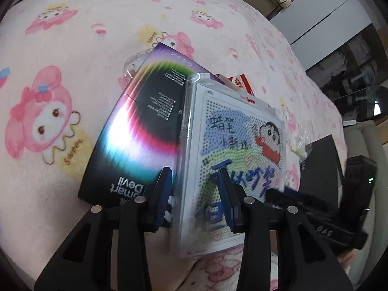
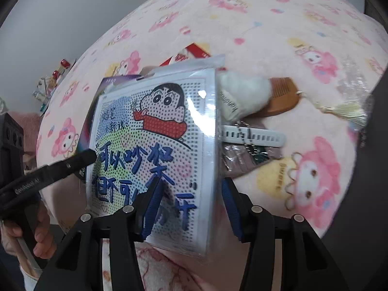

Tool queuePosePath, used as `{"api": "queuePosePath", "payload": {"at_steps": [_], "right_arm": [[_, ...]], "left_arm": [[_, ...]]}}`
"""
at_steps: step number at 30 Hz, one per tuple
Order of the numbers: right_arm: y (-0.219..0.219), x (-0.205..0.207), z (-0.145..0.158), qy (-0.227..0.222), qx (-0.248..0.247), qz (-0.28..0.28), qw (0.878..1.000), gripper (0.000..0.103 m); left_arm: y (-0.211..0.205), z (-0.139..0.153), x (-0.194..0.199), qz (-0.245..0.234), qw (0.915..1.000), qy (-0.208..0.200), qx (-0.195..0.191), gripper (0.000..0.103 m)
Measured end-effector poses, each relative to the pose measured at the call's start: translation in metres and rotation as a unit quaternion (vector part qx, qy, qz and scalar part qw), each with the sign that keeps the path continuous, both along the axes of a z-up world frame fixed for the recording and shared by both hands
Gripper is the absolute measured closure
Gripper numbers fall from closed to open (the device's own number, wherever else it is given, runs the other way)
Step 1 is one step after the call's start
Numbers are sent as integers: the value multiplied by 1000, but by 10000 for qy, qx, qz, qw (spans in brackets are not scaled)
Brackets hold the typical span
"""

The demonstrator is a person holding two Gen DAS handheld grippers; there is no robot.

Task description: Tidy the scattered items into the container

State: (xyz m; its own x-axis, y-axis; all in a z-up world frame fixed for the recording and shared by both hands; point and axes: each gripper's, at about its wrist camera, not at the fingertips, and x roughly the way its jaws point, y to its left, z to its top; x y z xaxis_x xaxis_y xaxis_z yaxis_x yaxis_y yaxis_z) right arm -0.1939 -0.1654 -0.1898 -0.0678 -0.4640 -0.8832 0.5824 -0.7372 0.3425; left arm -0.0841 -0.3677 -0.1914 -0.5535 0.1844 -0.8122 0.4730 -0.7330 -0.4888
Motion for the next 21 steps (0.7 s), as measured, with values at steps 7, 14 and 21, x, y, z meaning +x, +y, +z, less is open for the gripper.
{"api": "queuePosePath", "payload": {"at_steps": [7, 14, 21], "right_arm": [[14, 13, 21, 102, -203, -74, 9997, 56], [61, 41, 91, 659, -550, -280, 9959, 58], [154, 59, 150, 1091, -842, -852, 9868, 58]], "left_arm": [[17, 31, 7, -195, 9993, 164, -290, 59], [57, 113, 23, -606, 9923, 993, -417, 59], [133, 167, 8, -1286, 9787, 1523, -493, 59]]}}
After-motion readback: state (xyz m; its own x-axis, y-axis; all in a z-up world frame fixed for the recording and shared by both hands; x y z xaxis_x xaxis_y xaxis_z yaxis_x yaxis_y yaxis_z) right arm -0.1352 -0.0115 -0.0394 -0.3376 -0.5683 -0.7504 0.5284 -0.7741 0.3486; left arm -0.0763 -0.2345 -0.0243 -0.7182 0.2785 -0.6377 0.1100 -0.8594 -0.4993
